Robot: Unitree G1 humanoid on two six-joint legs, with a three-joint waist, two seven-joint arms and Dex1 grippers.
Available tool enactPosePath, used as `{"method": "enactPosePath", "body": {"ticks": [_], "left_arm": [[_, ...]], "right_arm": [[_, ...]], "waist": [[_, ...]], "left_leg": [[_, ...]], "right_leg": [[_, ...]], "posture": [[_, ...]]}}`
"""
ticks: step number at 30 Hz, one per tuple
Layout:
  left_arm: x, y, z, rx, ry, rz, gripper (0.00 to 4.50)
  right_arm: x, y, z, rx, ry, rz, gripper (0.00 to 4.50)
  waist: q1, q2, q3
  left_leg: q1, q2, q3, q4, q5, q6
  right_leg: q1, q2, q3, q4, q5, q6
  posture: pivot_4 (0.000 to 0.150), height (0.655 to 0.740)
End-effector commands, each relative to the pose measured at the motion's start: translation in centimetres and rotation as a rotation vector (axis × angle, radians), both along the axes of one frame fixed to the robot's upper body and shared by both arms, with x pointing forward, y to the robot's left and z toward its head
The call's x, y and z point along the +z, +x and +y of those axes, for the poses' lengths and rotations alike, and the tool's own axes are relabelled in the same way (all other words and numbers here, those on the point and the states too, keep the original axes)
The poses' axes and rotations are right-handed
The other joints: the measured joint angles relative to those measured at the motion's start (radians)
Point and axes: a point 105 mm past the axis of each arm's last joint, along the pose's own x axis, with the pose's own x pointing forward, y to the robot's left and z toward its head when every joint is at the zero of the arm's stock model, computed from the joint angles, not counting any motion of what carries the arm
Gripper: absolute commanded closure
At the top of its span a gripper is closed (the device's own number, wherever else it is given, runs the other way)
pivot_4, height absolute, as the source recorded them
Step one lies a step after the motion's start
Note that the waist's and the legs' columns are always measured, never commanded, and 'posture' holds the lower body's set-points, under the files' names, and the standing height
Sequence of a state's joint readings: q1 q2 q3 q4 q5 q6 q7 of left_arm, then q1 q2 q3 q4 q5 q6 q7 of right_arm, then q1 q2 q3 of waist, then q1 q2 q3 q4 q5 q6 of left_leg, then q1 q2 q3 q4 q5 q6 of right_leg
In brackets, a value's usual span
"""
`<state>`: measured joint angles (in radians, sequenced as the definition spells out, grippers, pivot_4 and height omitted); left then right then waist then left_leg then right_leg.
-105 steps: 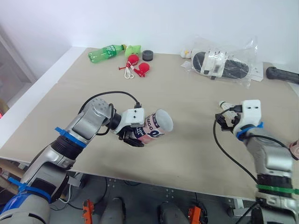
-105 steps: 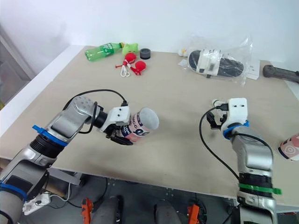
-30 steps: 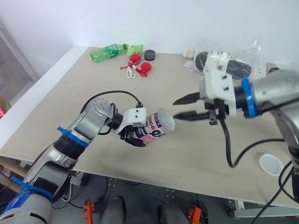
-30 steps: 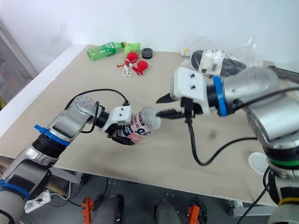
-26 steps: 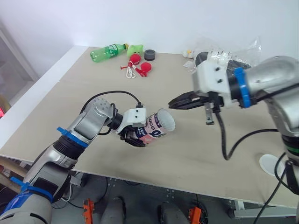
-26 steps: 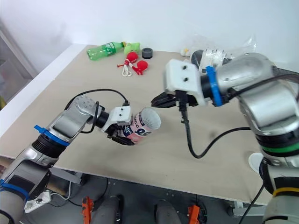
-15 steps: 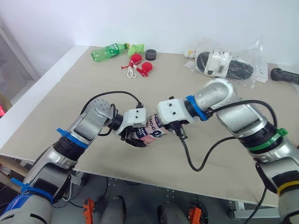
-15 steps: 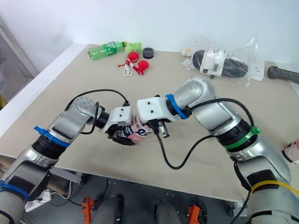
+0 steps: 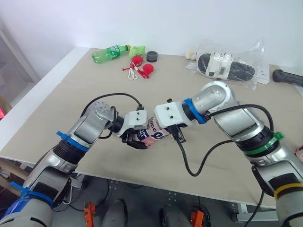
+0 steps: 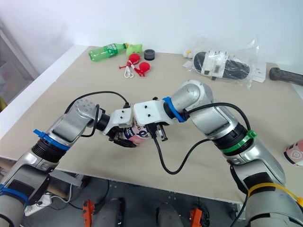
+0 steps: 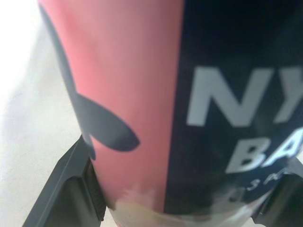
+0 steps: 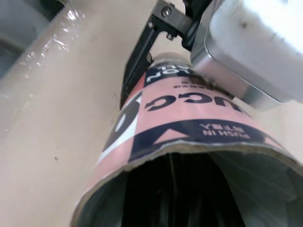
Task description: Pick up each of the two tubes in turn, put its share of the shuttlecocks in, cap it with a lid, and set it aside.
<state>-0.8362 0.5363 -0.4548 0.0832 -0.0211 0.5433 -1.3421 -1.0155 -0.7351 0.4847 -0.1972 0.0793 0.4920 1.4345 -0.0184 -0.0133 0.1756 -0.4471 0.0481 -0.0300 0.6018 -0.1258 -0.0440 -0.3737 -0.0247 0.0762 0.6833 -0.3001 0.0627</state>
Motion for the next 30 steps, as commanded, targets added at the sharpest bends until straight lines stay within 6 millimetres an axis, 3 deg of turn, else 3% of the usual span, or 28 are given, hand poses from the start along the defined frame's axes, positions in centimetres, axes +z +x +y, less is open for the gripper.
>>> {"method": "enactPosePath", "body": {"ticks": [1,8,17,22,24,28,30], "left_arm": [[-0.5,-0.4,-0.4,-0.019,0.009,0.014,1.54],[-0.6,-0.4,-0.3,-0.015,0.009,0.017,1.54],[-0.4,-0.3,-0.6,-0.016,-0.005,0.009,1.54],[1.3,-0.4,-1.7,-0.030,-0.116,-0.011,1.54],[2.2,-0.5,-2.3,-0.042,-0.184,-0.027,1.54],[3.8,-0.5,-3.2,-0.032,-0.292,-0.047,1.54],[4.8,-0.5,-3.9,-0.026,-0.366,-0.053,1.54]], "right_arm": [[3.5,-1.7,-0.9,0.032,0.077,-0.040,4.48],[4.8,-2.5,-2.6,-0.007,0.112,-0.023,4.48],[5.0,-1.6,-3.6,-0.074,0.123,-0.040,4.48],[6.5,-0.8,-8.2,-0.200,0.094,-0.077,4.48],[6.2,-0.7,-11.2,-0.285,0.032,-0.053,3.83],[5.0,-1.4,-16.1,-0.427,-0.058,0.025,1.91],[3.7,-1.7,-19.4,-0.534,-0.124,0.062,1.29]], "waist": [[0.000,0.000,0.000],[-0.002,0.000,0.000],[-0.001,0.000,0.000],[0.004,-0.001,0.001],[0.001,-0.002,0.001],[-0.006,-0.002,0.002],[-0.005,0.000,0.002]], "left_leg": [[0.000,0.000,0.000,0.000,0.000,0.000],[0.000,-0.001,0.000,0.000,-0.001,-0.001],[0.000,-0.001,0.000,0.000,-0.001,-0.001],[-0.002,-0.002,0.001,0.001,0.000,-0.001],[-0.005,-0.002,0.002,0.001,0.000,-0.001],[-0.009,-0.001,0.001,-0.001,-0.001,0.000],[-0.010,-0.001,0.002,-0.001,-0.001,0.000]], "right_leg": [[0.000,-0.001,0.000,0.000,0.001,-0.002],[0.000,-0.001,0.000,-0.001,-0.002,0.003],[0.000,-0.001,0.000,-0.001,-0.002,0.003],[0.000,-0.003,-0.001,-0.001,-0.002,0.003],[-0.002,-0.004,-0.001,-0.002,-0.001,0.003],[-0.008,-0.002,-0.001,-0.001,-0.001,-0.002],[-0.009,-0.002,0.000,-0.001,-0.001,-0.002]], "posture": [[0.150,0.7400],[0.150,0.7400],[0.150,0.7400],[0.150,0.7400],[0.150,0.7400],[0.150,0.7400],[0.150,0.7400]]}}
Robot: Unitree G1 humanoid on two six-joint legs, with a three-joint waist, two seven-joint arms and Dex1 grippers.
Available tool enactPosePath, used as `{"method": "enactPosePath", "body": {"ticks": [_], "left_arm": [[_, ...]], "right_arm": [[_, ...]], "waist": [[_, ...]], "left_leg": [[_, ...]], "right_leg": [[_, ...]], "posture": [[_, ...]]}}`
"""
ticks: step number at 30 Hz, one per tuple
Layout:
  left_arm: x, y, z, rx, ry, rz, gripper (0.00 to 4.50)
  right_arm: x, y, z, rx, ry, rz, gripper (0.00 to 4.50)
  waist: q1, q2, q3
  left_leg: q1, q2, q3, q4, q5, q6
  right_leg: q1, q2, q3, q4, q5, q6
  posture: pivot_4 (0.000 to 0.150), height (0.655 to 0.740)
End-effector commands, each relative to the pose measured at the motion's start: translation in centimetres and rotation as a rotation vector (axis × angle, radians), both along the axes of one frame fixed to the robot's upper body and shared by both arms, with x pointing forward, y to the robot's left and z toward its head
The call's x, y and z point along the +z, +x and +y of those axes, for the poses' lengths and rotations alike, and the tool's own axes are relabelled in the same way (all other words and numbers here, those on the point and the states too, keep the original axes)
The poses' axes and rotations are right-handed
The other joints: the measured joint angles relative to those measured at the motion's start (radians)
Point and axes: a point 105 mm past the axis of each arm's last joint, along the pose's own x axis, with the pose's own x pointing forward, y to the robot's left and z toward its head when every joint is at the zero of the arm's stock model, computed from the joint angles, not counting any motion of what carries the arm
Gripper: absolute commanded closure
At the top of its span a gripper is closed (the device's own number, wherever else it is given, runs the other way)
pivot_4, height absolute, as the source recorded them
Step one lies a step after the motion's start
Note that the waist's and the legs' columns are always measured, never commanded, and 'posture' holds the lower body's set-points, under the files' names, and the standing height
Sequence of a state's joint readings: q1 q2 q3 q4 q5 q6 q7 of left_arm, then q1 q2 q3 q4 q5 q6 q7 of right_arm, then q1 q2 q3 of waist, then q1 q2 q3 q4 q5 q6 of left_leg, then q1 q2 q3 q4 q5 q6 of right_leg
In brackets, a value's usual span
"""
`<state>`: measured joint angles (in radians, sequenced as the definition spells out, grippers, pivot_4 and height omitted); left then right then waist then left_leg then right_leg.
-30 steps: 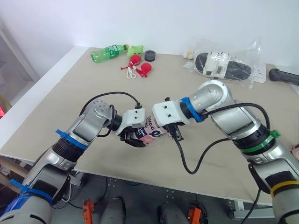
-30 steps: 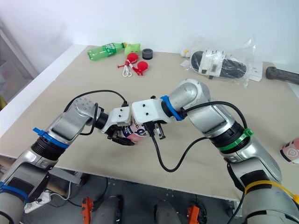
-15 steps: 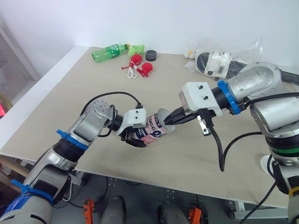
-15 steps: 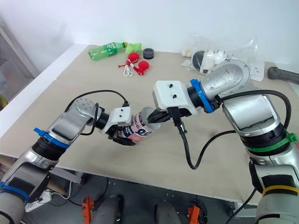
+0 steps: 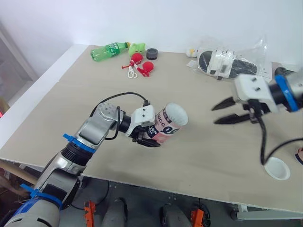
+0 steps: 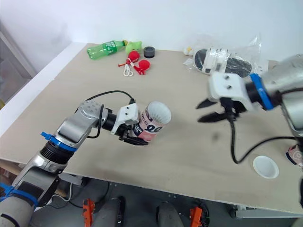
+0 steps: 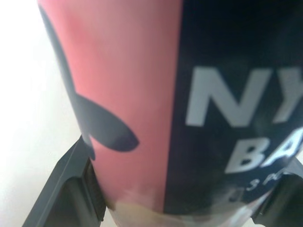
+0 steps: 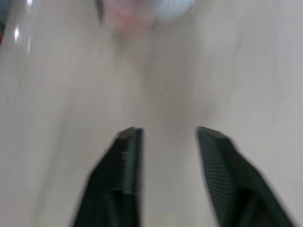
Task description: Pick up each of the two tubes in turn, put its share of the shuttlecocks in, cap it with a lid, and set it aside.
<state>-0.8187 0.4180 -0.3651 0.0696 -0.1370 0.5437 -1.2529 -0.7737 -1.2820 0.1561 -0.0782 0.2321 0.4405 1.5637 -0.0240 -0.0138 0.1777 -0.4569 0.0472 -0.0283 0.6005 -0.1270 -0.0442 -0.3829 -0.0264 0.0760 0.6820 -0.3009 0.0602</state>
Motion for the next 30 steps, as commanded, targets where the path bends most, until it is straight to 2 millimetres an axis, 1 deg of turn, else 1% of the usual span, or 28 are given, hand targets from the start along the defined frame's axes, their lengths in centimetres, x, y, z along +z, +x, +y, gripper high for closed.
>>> {"method": "enactPosePath", "body": {"ticks": [1,2,3,5,8,11,15,16,19,21,24,29,30], "left_arm": [[3.0,-0.1,-1.1,0.001,-0.154,-0.062,1.54],[3.3,-0.2,-1.5,0.004,-0.189,-0.066,1.54],[3.4,-0.3,-2.0,0.003,-0.221,-0.069,1.54],[3.6,-0.8,-3.1,-0.003,-0.299,-0.062,1.54],[3.6,-1.3,-4.8,0.008,-0.423,-0.039,1.54],[3.2,-1.5,-5.7,0.029,-0.502,-0.022,1.54],[1.7,-1.3,-6.3,0.066,-0.528,-0.027,1.54],[1.3,-1.3,-6.4,0.069,-0.529,-0.025,1.54],[0.3,-1.3,-6.5,0.087,-0.536,-0.016,1.54],[-0.4,-1.4,-6.7,0.093,-0.537,-0.016,1.54],[-0.8,-1.3,-6.8,0.115,-0.571,0.002,1.54],[-1.9,-1.7,-6.9,0.123,-0.557,0.011,1.54],[-1.9,-1.8,-6.9,0.125,-0.557,0.013,1.54]], "right_arm": [[-0.1,-1.0,-4.6,-0.113,-0.093,0.031,0.95],[-0.6,-1.2,-6.0,-0.155,-0.124,0.050,0.51],[-1.0,-1.4,-7.0,-0.184,-0.142,0.066,0.03],[-1.5,-2.0,-8.8,-0.239,-0.169,0.108,0.03],[-2.5,-2.8,-11.9,-0.339,-0.212,0.173,0.03],[-3.5,-3.1,-13.9,-0.395,-0.226,0.200,0.03],[-4.6,-2.9,-15.2,-0.437,-0.235,0.216,0.03],[-4.9,-2.8,-15.5,-0.444,-0.240,0.218,0.03],[-6.0,-2.5,-16.0,-0.468,-0.234,0.239,0.03],[-6.8,-2.1,-16.1,-0.475,-0.234,0.249,0.03],[-7.9,-1.5,-16.1,-0.488,-0.211,0.268,0.03],[-10.1,-1.0,-16.3,-0.511,-0.199,0.313,0.03],[-10.5,-1.0,-16.4,-0.518,-0.204,0.326,0.27]], "waist": [[0.000,0.001,0.000],[0.000,0.001,0.000],[0.000,0.002,0.001],[0.000,0.005,0.000],[0.000,0.006,0.000],[-0.003,0.006,0.000],[-0.012,0.008,0.000],[-0.013,0.008,0.000],[-0.019,0.008,0.000],[-0.022,0.008,0.000],[-0.022,0.009,0.000],[-0.022,0.009,0.000],[-0.023,0.009,0.000]], "left_leg": [[0.000,0.000,0.000,0.000,0.000,0.000],[0.000,0.000,0.000,0.001,0.000,0.000],[0.000,0.000,0.000,0.001,0.000,0.000],[0.000,-0.001,0.001,0.002,0.000,0.000],[0.000,-0.001,0.002,0.002,0.000,0.000],[0.002,-0.001,0.003,0.003,0.000,0.000],[0.009,-0.001,0.005,0.002,0.001,-0.001],[0.013,-0.001,0.007,0.002,0.001,-0.001],[0.015,-0.001,0.009,0.002,0.001,-0.001],[0.016,-0.001,0.010,0.002,0.001,-0.001],[0.017,-0.001,0.011,0.002,0.001,-0.001],[0.017,-0.002,0.011,0.002,0.001,-0.001],[0.017,-0.002,0.011,0.002,0.001,-0.001]], "right_leg": [[0.000,0.000,0.000,0.000,0.000,0.000],[0.000,0.000,0.000,0.000,0.000,0.000],[0.000,0.000,0.000,0.000,0.000,0.000],[0.000,-0.001,0.000,0.000,0.000,0.001],[0.001,-0.002,0.002,0.000,0.001,0.002],[0.001,-0.001,0.003,0.000,0.002,0.002],[0.006,0.000,0.006,0.000,0.003,0.003],[0.009,0.000,0.007,0.000,0.001,0.007],[0.011,-0.001,0.010,0.000,0.001,0.010],[0.012,-0.001,0.011,0.000,0.001,0.011],[0.011,-0.001,0.013,0.000,0.002,0.012],[0.012,-0.001,0.014,0.000,0.002,0.011],[0.012,-0.001,0.014,0.000,0.002,0.011]], "posture": [[0.150,0.7400],[0.150,0.7400],[0.150,0.7400],[0.150,0.7400],[0.150,0.7400],[0.150,0.7400],[0.150,0.7400],[0.150,0.7400],[0.150,0.7400],[0.150,0.7400],[0.150,0.7400],[0.150,0.7400],[0.150,0.7400]]}}
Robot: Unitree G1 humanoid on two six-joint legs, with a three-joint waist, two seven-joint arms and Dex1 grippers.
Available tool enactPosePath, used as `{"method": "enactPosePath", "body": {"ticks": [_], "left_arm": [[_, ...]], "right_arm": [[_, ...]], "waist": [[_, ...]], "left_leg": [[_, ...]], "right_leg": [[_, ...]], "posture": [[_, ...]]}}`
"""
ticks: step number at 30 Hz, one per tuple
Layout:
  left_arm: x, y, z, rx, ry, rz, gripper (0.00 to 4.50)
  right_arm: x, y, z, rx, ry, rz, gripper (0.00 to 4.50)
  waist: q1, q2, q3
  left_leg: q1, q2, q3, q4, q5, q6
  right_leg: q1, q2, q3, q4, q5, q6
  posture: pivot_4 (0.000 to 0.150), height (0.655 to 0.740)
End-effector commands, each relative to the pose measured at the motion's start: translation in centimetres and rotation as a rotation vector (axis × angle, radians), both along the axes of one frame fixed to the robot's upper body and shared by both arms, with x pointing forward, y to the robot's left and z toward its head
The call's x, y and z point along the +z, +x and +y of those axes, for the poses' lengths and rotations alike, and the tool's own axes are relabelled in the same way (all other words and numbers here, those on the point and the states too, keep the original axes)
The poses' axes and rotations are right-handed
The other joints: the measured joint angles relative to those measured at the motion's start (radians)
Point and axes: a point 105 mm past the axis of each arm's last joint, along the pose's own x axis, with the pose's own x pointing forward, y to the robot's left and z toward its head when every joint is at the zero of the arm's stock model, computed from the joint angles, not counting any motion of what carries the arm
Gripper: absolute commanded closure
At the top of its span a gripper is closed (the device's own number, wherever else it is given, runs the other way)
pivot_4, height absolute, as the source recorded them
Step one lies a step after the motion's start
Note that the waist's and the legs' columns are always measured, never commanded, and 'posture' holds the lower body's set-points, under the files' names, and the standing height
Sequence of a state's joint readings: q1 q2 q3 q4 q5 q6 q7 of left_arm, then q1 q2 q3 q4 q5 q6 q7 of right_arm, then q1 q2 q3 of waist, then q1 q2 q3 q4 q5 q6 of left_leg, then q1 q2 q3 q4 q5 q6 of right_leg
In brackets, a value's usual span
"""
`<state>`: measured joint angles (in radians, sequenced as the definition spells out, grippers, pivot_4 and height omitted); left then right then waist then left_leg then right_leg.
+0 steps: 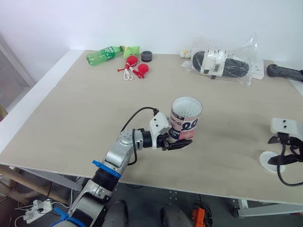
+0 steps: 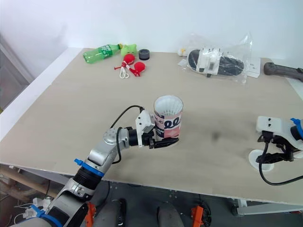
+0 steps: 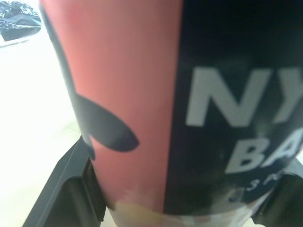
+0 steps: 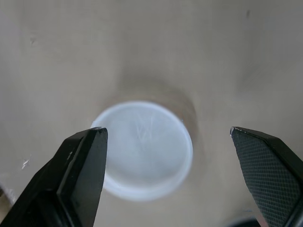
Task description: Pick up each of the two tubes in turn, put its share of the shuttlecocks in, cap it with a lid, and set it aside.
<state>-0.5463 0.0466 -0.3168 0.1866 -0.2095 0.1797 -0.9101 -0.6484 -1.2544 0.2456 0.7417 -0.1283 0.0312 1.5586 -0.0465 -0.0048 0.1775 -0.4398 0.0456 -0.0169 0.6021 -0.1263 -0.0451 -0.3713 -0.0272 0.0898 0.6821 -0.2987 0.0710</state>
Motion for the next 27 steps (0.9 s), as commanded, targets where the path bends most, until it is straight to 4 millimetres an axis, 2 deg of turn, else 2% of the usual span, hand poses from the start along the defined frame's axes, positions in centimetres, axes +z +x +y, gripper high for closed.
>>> {"method": "enactPosePath", "body": {"ticks": [1,4,8,10,15,17,20,23,26,27], "left_arm": [[0.7,-0.4,-0.3,-0.004,-0.027,-0.031,1.54],[0.7,-0.5,-0.3,0.000,-0.027,-0.032,1.54],[0.9,-0.6,-0.3,0.004,-0.032,-0.034,1.54],[1.0,-0.6,-0.3,0.006,-0.034,-0.036,1.54],[1.1,-0.4,-0.2,0.011,-0.033,-0.042,1.54],[0.9,-0.3,-0.1,0.012,-0.024,-0.045,1.54],[0.7,-0.1,0.0,0.010,-0.013,-0.043,1.54],[0.6,0.0,0.0,0.002,-0.006,-0.043,1.54],[0.5,0.0,-0.3,-0.006,0.005,-0.045,1.54],[0.5,0.1,-0.4,-0.006,0.012,-0.047,1.54]], "right_arm": [[-0.1,0.0,-0.8,-0.023,-0.024,0.013,0.56],[-0.9,-0.3,-1.2,-0.047,-0.021,0.057,1.69],[-1.4,-0.4,-1.6,-0.058,-0.037,0.084,3.67],[-1.5,-0.3,-1.6,-0.058,-0.037,0.086,4.45],[-1.1,-0.4,-1.2,-0.035,-0.004,0.092,4.45],[0.0,-0.3,-0.7,0.015,0.002,0.054,4.45],[2.6,-0.4,1.6,0.123,0.024,-0.011,4.45],[6.0,-0.8,6.0,0.265,0.100,-0.074,4.45],[10.6,-1.8,12.7,0.422,0.310,-0.152,4.45],[12.0,-2.0,14.3,0.470,0.352,-0.181,4.45]], "waist": [[0.000,0.000,0.000],[0.000,0.000,0.000],[0.001,0.000,0.000],[0.001,-0.001,0.000],[0.001,-0.001,0.000],[0.001,-0.001,0.000],[0.001,0.003,0.000],[-0.001,0.010,0.004],[-0.009,0.011,0.004],[-0.010,0.011,0.004]], "left_leg": [[0.000,0.000,0.000,0.000,0.000,0.000],[0.000,0.000,0.001,0.000,0.000,0.000],[0.001,0.000,0.001,0.000,0.000,0.000],[0.001,0.000,0.001,0.000,0.000,0.000],[0.001,0.000,0.001,0.000,0.000,0.000],[0.001,0.000,0.000,0.000,0.000,0.000],[0.001,0.000,0.001,-0.001,0.000,0.000],[0.001,-0.002,0.003,-0.001,-0.001,-0.001],[0.002,-0.001,0.004,-0.002,-0.001,-0.001],[0.003,0.000,0.004,-0.002,-0.001,-0.001]], "right_leg": [[0.000,0.000,0.000,0.000,0.000,0.000],[0.000,0.000,0.001,0.000,0.000,0.000],[0.001,0.000,0.000,0.000,0.000,0.000],[0.001,0.000,0.000,0.000,0.000,0.000],[0.002,0.000,0.000,0.000,0.000,0.000],[0.002,0.000,0.000,0.000,0.000,0.000],[0.001,0.000,0.001,0.000,0.000,0.000],[0.000,-0.002,0.004,0.000,0.000,0.000],[0.000,-0.001,0.006,0.000,-0.002,0.004],[0.000,0.000,0.006,0.000,-0.002,0.003]], "posture": [[0.150,0.7400],[0.150,0.7400],[0.150,0.7400],[0.150,0.7400],[0.150,0.7400],[0.150,0.7400],[0.150,0.7400],[0.150,0.7400],[0.150,0.7400],[0.150,0.7400]]}}
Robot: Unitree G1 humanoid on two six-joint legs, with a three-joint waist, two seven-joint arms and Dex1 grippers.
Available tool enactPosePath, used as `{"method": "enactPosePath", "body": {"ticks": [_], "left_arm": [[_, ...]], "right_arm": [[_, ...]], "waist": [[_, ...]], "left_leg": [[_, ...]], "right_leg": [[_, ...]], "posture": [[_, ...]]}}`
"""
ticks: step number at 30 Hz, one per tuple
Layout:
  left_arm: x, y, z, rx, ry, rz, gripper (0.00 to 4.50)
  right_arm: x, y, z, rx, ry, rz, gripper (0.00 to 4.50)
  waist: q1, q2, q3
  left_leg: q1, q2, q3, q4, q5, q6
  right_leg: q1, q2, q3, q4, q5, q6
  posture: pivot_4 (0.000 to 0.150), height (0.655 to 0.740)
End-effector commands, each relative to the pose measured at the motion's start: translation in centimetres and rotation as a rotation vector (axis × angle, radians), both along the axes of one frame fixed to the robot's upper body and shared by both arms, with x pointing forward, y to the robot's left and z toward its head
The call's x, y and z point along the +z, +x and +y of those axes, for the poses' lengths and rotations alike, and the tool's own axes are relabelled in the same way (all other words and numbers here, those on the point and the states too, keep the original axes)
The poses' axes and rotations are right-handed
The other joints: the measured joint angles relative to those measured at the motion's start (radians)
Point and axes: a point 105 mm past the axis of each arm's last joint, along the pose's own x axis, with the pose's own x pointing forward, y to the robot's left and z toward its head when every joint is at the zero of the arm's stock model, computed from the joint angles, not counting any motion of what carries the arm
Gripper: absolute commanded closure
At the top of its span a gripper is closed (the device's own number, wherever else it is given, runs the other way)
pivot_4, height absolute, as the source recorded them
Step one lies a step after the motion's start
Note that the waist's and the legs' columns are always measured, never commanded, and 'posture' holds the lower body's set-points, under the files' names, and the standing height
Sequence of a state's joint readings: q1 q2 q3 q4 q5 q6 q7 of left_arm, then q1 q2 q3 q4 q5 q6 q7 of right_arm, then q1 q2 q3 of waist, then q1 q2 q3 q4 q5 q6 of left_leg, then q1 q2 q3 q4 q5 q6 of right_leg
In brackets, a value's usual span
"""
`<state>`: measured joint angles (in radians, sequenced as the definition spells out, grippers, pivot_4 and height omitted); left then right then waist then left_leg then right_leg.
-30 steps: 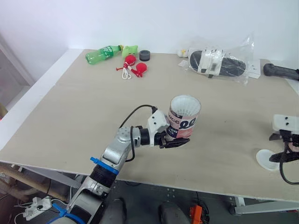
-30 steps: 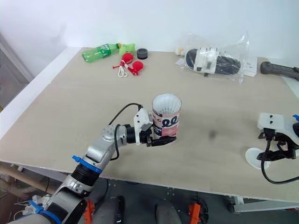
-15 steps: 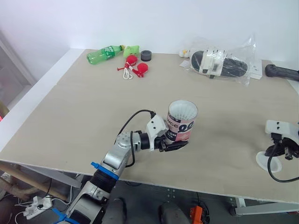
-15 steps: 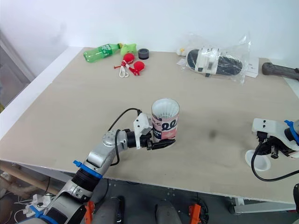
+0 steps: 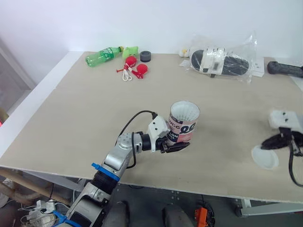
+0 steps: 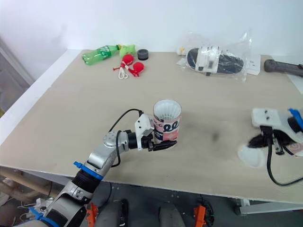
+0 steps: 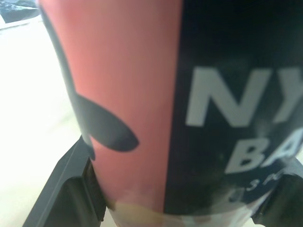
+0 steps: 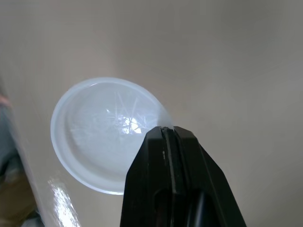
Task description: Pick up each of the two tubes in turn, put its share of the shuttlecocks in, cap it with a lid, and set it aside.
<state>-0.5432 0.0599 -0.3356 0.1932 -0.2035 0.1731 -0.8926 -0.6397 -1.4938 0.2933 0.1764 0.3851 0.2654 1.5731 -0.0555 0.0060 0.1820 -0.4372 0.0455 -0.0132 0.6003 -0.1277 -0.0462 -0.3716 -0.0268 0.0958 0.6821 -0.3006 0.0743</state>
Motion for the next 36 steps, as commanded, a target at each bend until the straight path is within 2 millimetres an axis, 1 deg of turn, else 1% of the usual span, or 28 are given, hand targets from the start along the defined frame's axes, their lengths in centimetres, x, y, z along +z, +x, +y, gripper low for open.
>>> {"method": "enactPosePath", "body": {"ticks": [1,3,5,8,10,11,13,17,23,28,36], "left_arm": [[0.9,0.1,-0.5,-0.018,-0.006,-0.046,1.54],[0.7,0.2,-0.6,-0.020,0.008,-0.047,1.54],[0.4,0.2,-0.7,-0.030,0.029,-0.046,1.54],[0.0,0.2,-0.8,-0.037,0.053,-0.047,1.54],[-0.1,0.3,-0.8,-0.037,0.068,-0.053,1.54],[-0.2,0.3,-0.8,-0.037,0.071,-0.054,1.54],[-0.3,0.4,-0.8,-0.033,0.074,-0.053,1.54],[-1.0,0.6,-0.8,-0.017,0.060,-0.022,1.54],[-2.0,0.5,-0.8,-0.017,0.080,-0.024,1.54],[-2.0,0.5,-0.9,-0.016,0.082,-0.033,1.54],[-2.0,0.6,-1.1,-0.012,0.082,-0.036,1.54]], "right_arm": [[6.0,-1.4,6.8,0.214,0.199,-0.090,4.45],[8.1,-1.1,9.0,0.281,0.254,-0.156,4.45],[9.9,-0.2,11.2,0.358,0.276,-0.244,4.45],[11.3,0.4,13.2,0.428,0.289,-0.289,4.45],[11.9,0.7,14.3,0.469,0.288,-0.308,4.45],[12.0,0.9,14.6,0.478,0.284,-0.314,4.45],[11.7,1.7,15.0,0.489,0.255,-0.318,4.45],[10.7,3.2,15.1,0.488,0.191,-0.309,4.45],[9.3,4.4,15.2,0.494,0.140,-0.270,4.45],[8.7,4.5,15.4,0.514,0.100,-0.250,4.45],[8.7,3.9,16.0,0.551,0.095,-0.233,4.45]], "waist": [[-0.002,0.000,0.000],[0.001,-0.001,0.001],[-0.001,-0.006,0.003],[0.007,-0.009,0.005],[0.013,-0.009,0.005],[0.015,-0.009,0.005],[0.019,-0.008,0.005],[0.021,-0.008,0.005],[0.021,-0.008,0.005],[0.021,-0.008,0.004],[0.021,-0.008,0.004]], "left_leg": [[0.000,0.000,0.000,0.000,0.000,0.000],[0.000,0.000,-0.002,0.001,0.000,0.000],[-0.001,0.000,-0.003,0.002,0.000,0.000],[-0.003,-0.001,-0.003,0.003,0.000,-0.001],[-0.006,-0.001,-0.004,0.003,0.000,-0.001],[-0.007,-0.001,-0.004,0.003,0.000,-0.001],[-0.011,-0.001,-0.004,0.003,0.000,-0.001],[-0.020,-0.001,-0.005,0.002,0.000,-0.001],[-0.020,-0.001,-0.006,0.003,0.000,-0.001],[-0.020,0.000,-0.007,0.003,0.001,-0.001],[-0.020,0.000,-0.008,0.004,0.001,-0.002]], "right_leg": [[0.000,0.001,0.000,0.000,0.000,0.000],[-0.001,0.001,-0.001,0.000,0.001,0.000],[-0.001,0.001,-0.001,0.000,0.002,-0.001],[-0.003,0.001,-0.001,-0.001,0.003,0.000],[-0.004,0.001,-0.001,-0.001,0.003,0.000],[-0.005,0.001,-0.002,-0.001,0.004,-0.001],[-0.009,0.000,-0.002,-0.001,0.006,-0.006],[-0.017,0.001,-0.004,-0.001,0.006,-0.007],[-0.018,0.001,-0.004,0.000,0.007,-0.008],[-0.017,0.001,-0.005,0.000,0.007,-0.008],[-0.016,0.001,-0.007,0.000,0.008,-0.008]], "posture": [[0.150,0.7400],[0.150,0.7400],[0.150,0.7400],[0.150,0.7400],[0.150,0.7400],[0.150,0.7400],[0.150,0.7400],[0.150,0.7400],[0.150,0.7400],[0.150,0.7400],[0.150,0.7400]]}}
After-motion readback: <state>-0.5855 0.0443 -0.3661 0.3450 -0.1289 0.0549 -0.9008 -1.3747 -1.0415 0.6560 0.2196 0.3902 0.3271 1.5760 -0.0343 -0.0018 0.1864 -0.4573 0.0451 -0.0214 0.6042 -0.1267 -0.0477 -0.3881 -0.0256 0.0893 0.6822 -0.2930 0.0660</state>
